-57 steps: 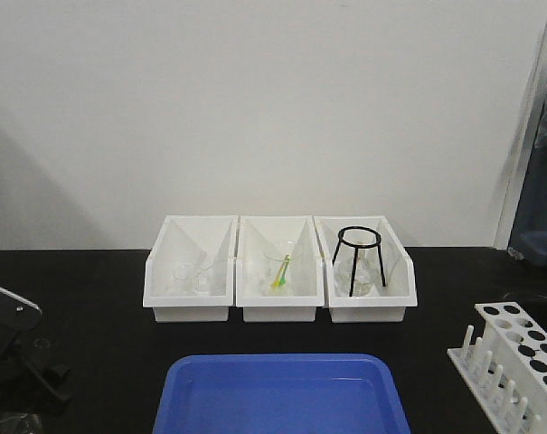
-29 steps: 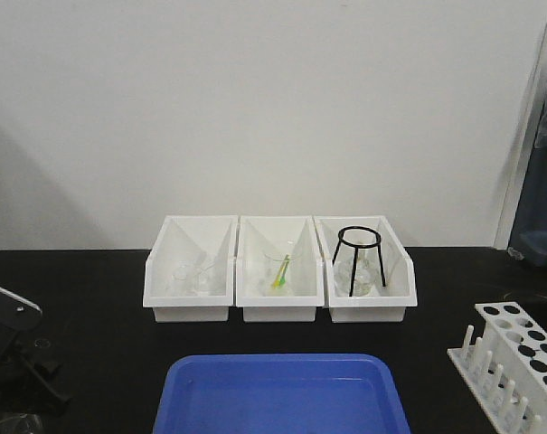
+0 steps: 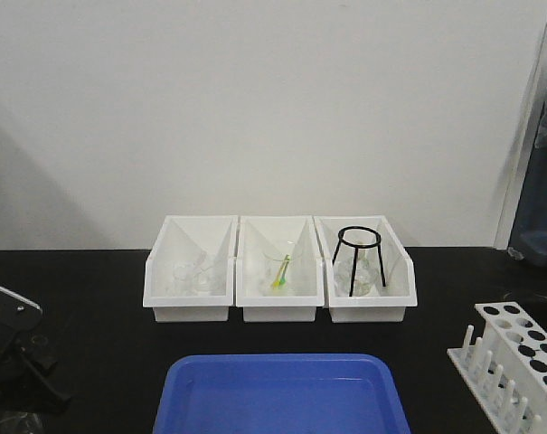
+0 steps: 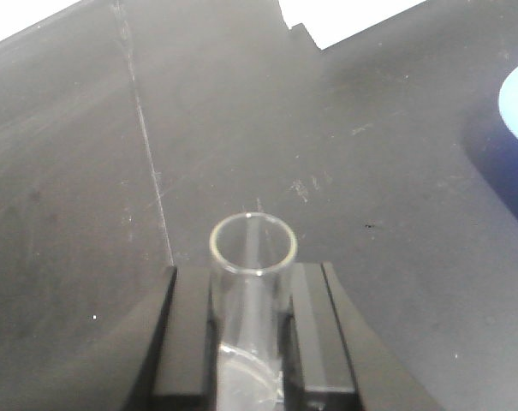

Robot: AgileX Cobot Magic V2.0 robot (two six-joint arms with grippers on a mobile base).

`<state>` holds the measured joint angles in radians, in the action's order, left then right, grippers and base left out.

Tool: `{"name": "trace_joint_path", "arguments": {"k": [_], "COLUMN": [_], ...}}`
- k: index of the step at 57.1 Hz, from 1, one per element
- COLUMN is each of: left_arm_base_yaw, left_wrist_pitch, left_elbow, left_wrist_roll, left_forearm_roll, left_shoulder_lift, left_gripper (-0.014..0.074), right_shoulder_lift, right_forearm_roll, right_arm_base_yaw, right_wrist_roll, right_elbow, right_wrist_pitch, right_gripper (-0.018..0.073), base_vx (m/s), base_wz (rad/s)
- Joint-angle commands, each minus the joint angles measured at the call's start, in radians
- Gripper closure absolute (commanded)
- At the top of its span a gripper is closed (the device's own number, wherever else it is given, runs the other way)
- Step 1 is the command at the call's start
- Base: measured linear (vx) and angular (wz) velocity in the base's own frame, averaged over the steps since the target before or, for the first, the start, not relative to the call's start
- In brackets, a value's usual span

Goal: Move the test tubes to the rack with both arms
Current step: 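Lift the test tube with the left gripper toward the right gripper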

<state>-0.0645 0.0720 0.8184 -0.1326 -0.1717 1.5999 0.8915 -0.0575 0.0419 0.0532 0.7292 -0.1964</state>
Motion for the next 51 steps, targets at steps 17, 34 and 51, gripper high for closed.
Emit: {"name": "trace_joint_path", "arguments": {"k": [17,34,51], "left_arm_base_yaw": [-0.004,-0.004,-0.006], "left_wrist_pitch": [0.095,0.095,0.089], "left_elbow": [0.031,0.031,0.031], "left_wrist_roll": [0.004,0.015,0.192], "left_forearm_roll": [0.006,0.007,0.007], "left_shoulder_lift": [-0.205,-0.465,-0.575], "left_gripper": [0.0617,0.0617,0.0617], "right_shoulder_lift": [-0.008,-0.008,-0.007], "right_forearm_roll": [0.003,0.003,-0.002], "right_arm_base_yaw": [-0.004,-0.004,-0.004], "right_wrist_roll": [0.005,0.005,0.005], "right_elbow": [0.035,0.035,0.035], "right_wrist_pitch": [0.086,0.086,0.086], "right_gripper": [-0.0003,-0.0003,-0.0003], "base_vx": [0.00,0.00,0.00], "base_wz": [0.00,0.00,0.00]}}
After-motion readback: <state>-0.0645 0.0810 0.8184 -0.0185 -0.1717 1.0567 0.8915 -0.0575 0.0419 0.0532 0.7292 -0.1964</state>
